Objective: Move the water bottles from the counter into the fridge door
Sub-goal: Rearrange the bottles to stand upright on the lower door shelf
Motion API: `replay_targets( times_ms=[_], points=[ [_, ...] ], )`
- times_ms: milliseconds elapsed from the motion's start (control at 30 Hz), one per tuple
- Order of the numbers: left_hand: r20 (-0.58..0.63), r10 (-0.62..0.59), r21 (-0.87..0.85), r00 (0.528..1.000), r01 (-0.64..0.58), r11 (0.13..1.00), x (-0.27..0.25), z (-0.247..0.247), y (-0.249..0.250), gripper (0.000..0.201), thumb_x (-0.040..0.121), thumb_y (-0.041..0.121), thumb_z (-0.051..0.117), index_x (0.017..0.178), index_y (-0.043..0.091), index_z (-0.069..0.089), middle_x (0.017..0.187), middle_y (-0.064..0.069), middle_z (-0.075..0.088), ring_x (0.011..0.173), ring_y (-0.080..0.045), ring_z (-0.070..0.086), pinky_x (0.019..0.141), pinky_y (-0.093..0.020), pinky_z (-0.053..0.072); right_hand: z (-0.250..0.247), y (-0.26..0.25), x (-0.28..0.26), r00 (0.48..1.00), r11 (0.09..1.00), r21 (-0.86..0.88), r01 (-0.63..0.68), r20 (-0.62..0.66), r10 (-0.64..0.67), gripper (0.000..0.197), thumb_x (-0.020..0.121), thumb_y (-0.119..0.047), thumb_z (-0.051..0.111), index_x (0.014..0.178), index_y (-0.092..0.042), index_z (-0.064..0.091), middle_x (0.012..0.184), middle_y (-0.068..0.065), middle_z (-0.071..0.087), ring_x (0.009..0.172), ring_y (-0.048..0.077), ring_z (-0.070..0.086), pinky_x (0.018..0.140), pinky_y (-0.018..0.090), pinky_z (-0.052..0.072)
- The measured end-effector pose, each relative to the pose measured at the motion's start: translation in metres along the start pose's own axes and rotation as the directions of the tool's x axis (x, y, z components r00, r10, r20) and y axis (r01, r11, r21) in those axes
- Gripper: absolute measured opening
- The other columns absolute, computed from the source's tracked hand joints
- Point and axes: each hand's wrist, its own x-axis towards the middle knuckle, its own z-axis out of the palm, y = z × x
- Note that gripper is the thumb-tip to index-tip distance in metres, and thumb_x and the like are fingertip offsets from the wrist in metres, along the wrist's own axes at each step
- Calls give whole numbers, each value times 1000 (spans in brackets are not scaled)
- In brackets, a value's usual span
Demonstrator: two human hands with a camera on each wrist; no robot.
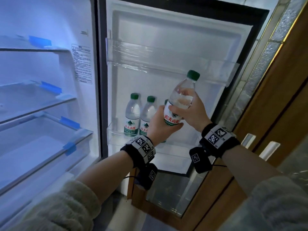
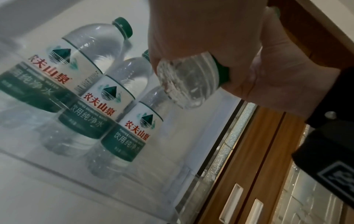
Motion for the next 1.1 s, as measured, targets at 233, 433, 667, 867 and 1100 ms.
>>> replay_targets(
  times_ms=[233, 433, 667, 867, 1100],
  points=[
    [71, 27, 47, 997, -30, 998, 11, 10, -8, 56, 73, 28, 81, 120, 17, 52, 115, 6, 61, 91, 5, 57, 68, -4, 46, -10, 26, -7, 999, 964, -266, -10, -46, -3, 73, 59, -50, 82, 120, -31, 47, 106, -6, 66, 94, 17, 66, 81, 39, 57],
    [52, -54, 195, 997, 43, 980, 12, 10, -32, 32, 87, 14, 64, 119, 15, 58, 122, -2, 60, 98, -12, 59, 74, -21, 53, -10, 60, -7, 996, 943, -319, -93, -44, 83, 72, 65, -45, 83, 124, -28, 45, 109, -3, 67, 96, 23, 66, 85, 45, 55],
    [186, -209, 496, 960, 92, 864, 10, 0, -52, 32, 88, 8, 49, 113, 14, 68, 115, -5, 68, 99, -18, 63, 86, -28, 51, -5, 89, -2, 985, 955, -245, -170, -19, 170, 67, 65, -37, 83, 121, -30, 46, 115, -7, 65, 104, 19, 63, 92, 44, 52],
    [299, -262, 682, 918, -14, 731, 3, -5, -72, 34, 89, 20, 53, 122, 21, 63, 129, -2, 60, 116, -23, 55, 98, -36, 46, 7, 108, 0, 967, 939, -240, -247, 1, 254, 66, 68, -28, 84, 123, -28, 48, 120, -6, 63, 106, 16, 59, 94, 42, 50],
    [288, -232, 679, 929, -27, 733, 2, -10, -86, 35, 89, 22, 55, 123, 21, 62, 128, 3, 61, 120, -18, 52, 104, -32, 31, 12, 118, 4, 950, 936, -172, -306, 9, 312, 64, 73, -21, 83, 126, -26, 48, 111, -12, 56, 102, 12, 55, 89, 35, 49]
  ],
)
